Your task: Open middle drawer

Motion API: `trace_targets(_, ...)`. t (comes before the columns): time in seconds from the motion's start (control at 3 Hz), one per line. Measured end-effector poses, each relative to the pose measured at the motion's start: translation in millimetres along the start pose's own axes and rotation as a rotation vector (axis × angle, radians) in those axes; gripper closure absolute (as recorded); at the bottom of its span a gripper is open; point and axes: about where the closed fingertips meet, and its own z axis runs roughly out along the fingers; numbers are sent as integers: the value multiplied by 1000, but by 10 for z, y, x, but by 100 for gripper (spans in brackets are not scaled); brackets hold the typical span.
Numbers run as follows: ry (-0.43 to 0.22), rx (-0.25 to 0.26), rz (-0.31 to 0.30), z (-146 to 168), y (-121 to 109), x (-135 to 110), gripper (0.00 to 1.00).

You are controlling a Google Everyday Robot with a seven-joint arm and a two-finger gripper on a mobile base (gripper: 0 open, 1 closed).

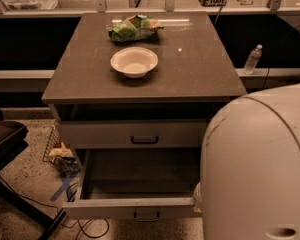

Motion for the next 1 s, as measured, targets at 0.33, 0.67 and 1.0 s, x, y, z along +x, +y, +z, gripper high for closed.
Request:
trace_targets(0.33, 0, -1, 0, 2, 3, -1, 51)
trace_targets(0.67, 0, -2, -1, 3, 7, -2, 28)
trace_targets(1.0, 0, -2, -1, 5, 11, -3, 5)
